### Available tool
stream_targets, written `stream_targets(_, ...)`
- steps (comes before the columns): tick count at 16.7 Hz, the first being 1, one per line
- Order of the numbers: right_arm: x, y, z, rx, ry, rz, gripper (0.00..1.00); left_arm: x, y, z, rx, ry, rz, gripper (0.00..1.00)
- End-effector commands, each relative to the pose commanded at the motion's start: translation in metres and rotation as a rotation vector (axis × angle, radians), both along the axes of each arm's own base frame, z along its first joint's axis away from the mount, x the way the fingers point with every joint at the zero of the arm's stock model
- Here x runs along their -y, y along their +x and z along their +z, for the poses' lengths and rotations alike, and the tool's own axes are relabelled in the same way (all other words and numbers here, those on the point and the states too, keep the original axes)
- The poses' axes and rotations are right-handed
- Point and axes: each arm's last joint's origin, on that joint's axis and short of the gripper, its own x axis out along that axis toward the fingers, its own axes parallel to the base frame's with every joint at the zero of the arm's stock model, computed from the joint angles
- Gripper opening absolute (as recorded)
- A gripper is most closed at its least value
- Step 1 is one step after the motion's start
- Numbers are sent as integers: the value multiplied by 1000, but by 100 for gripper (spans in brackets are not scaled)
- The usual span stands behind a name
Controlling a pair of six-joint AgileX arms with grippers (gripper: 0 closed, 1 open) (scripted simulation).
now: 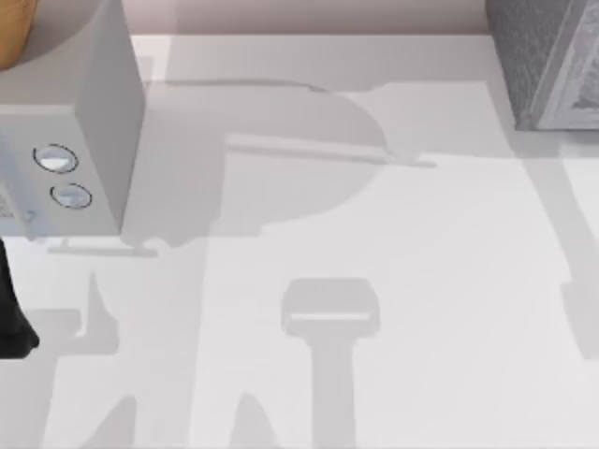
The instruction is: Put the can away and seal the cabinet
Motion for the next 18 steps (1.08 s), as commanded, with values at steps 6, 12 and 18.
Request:
stream_targets(6,4,39,-11,-5,3,1,0,0,0,0,0,0,0,100)
stream_targets(12,5,42,-13,-9,3,1,0,0,0,0,0,0,0,100)
stream_targets(18,5,42,-13,-9,3,1,45,0,0,0,0,0,0,100)
